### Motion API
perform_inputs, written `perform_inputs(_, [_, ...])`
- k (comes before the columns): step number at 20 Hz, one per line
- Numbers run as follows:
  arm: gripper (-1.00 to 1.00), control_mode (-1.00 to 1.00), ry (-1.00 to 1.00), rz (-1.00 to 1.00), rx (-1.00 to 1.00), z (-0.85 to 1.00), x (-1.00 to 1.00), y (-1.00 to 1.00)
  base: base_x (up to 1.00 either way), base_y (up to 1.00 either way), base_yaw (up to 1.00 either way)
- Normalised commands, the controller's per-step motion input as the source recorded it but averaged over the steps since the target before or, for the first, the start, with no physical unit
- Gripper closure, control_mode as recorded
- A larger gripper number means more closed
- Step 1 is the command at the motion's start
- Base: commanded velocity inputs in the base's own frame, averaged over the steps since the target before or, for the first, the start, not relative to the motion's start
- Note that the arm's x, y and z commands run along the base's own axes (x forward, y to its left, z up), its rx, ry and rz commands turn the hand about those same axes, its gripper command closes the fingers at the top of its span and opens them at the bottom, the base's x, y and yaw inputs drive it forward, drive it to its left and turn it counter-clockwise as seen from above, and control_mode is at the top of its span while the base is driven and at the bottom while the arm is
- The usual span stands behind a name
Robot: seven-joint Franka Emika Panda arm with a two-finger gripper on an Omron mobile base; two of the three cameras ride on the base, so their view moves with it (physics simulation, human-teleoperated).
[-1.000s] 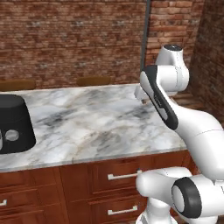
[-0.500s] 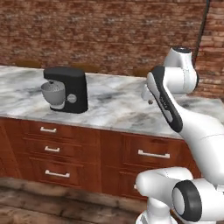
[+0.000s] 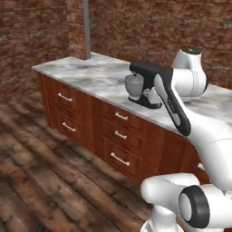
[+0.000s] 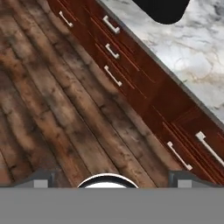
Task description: Navigate to the stove.
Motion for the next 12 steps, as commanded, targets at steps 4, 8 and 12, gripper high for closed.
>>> perform_inputs(4, [-1.00, 1.00, 0.00, 0.00, 0.00, 0.00, 0.00, 0.00, 0.00, -0.01, 0.86])
perform_inputs(8, [-1.00, 1.00, 0.00, 0.00, 0.00, 0.00, 0.00, 0.00, 0.00, 0.00, 0.87])
perform_inputs(12, [-1.00, 1.00, 0.00, 0.00, 0.00, 0.00, 0.00, 0.00, 0.00, -0.12, 0.86])
